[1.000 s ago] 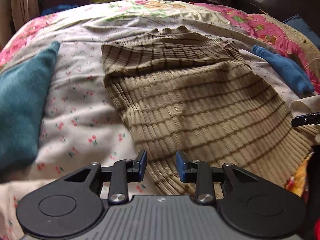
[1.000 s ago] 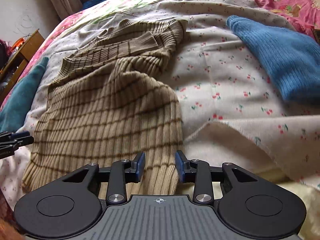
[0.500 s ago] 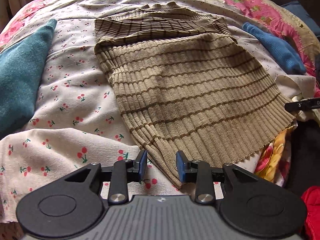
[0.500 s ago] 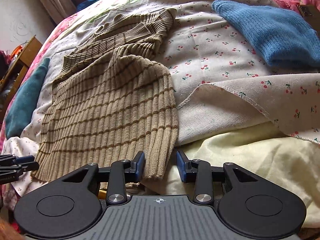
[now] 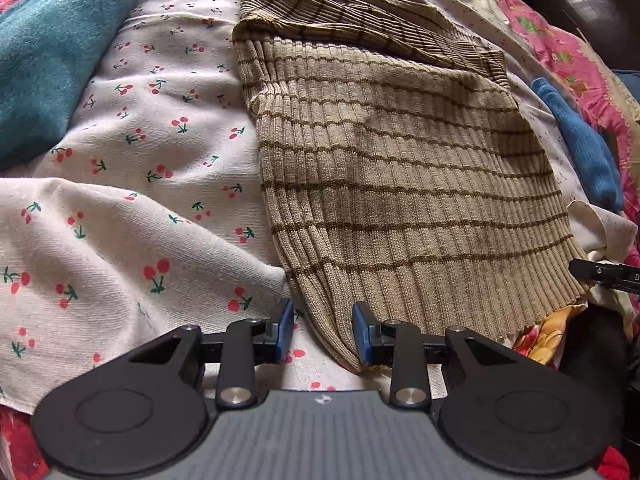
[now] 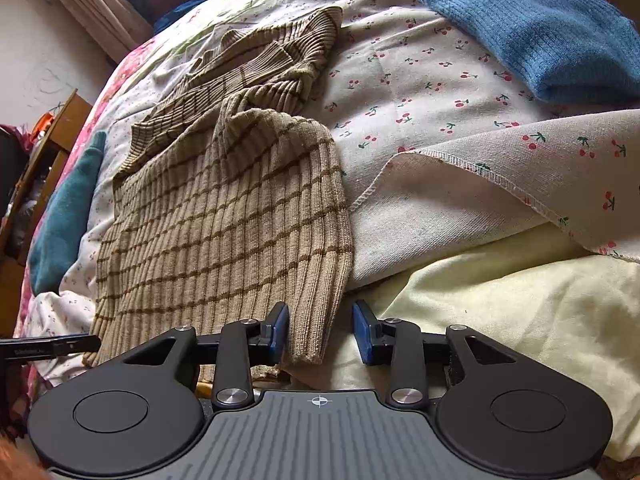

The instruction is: Fold small clothes

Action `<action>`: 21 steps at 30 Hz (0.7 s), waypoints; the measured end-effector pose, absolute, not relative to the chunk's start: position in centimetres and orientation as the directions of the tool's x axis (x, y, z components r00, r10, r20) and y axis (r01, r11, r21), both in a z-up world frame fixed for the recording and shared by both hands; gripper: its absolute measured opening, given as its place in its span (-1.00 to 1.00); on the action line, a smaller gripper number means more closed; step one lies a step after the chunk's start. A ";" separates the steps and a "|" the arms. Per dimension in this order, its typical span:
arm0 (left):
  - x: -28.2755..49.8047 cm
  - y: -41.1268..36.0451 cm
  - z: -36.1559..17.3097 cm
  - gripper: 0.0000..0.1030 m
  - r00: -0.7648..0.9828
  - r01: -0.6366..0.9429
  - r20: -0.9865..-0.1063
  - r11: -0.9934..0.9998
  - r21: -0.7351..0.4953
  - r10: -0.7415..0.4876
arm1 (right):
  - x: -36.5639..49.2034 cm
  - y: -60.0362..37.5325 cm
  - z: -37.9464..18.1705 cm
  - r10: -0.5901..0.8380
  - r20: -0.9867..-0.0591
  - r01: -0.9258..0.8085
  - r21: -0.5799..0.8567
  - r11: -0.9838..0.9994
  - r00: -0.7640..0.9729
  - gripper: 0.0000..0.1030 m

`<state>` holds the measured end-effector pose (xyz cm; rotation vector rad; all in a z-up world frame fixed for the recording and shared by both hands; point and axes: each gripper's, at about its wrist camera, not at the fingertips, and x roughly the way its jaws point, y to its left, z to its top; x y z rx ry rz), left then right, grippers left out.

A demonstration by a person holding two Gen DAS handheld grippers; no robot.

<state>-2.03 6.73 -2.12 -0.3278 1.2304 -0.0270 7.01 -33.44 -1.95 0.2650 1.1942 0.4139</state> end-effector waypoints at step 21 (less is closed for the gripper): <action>-3.2 9.3 -2.6 -0.60 0.441 -0.241 -0.763 0.757 -0.607 -0.472 | 4.0 -34.7 1.1 0.690 -0.642 -0.100 0.704 0.703 0.334 -0.88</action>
